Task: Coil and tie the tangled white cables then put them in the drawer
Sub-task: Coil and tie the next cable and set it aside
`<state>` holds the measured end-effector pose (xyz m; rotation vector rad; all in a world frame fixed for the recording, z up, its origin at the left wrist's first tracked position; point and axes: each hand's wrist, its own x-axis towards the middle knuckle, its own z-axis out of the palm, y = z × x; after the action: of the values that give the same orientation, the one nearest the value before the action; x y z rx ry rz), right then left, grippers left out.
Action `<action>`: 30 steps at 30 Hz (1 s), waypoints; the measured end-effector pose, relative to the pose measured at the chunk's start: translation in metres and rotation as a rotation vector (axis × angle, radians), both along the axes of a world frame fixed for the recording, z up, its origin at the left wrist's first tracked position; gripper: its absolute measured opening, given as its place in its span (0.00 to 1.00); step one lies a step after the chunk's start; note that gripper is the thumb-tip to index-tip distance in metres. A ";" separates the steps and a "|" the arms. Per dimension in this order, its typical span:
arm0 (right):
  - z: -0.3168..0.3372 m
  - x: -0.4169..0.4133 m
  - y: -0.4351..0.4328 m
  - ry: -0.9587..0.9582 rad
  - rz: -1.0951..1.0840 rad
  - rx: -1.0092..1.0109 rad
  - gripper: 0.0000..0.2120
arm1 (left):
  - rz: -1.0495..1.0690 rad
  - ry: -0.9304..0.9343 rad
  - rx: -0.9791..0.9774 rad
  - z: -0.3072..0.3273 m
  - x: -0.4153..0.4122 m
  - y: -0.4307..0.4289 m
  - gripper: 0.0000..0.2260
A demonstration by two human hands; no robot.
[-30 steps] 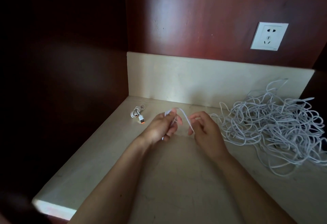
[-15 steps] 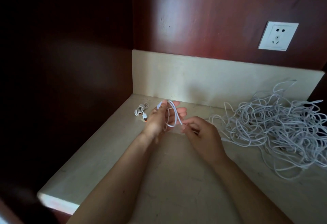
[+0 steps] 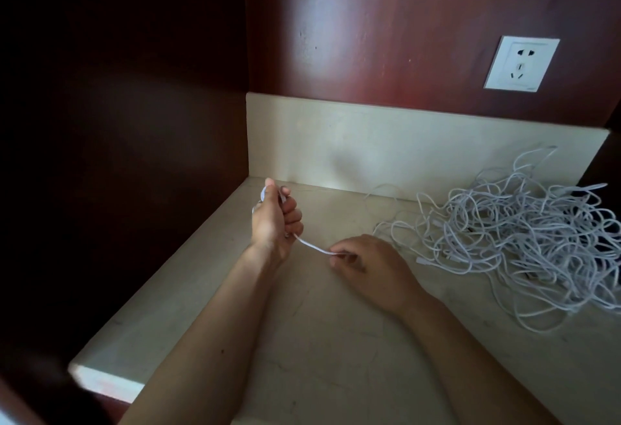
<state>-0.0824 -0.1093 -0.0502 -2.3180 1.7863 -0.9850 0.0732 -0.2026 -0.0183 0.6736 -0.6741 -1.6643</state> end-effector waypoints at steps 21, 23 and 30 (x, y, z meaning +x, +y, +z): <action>0.020 0.003 0.010 -0.055 0.013 -0.239 0.05 | -0.349 -0.637 -0.134 -0.013 -0.023 0.017 0.25; 0.022 -0.001 0.010 -0.121 -0.056 -0.254 0.08 | -0.555 -0.591 -0.035 -0.012 -0.024 0.022 0.25; 0.021 -0.011 0.003 -0.355 -0.094 -0.175 0.08 | -0.878 -0.534 -0.042 -0.007 -0.021 0.029 0.27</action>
<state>-0.0929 -0.1060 -0.0294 -1.9939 1.7346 -1.5134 0.0522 -0.1739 -0.0253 0.8678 -1.5434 -2.2624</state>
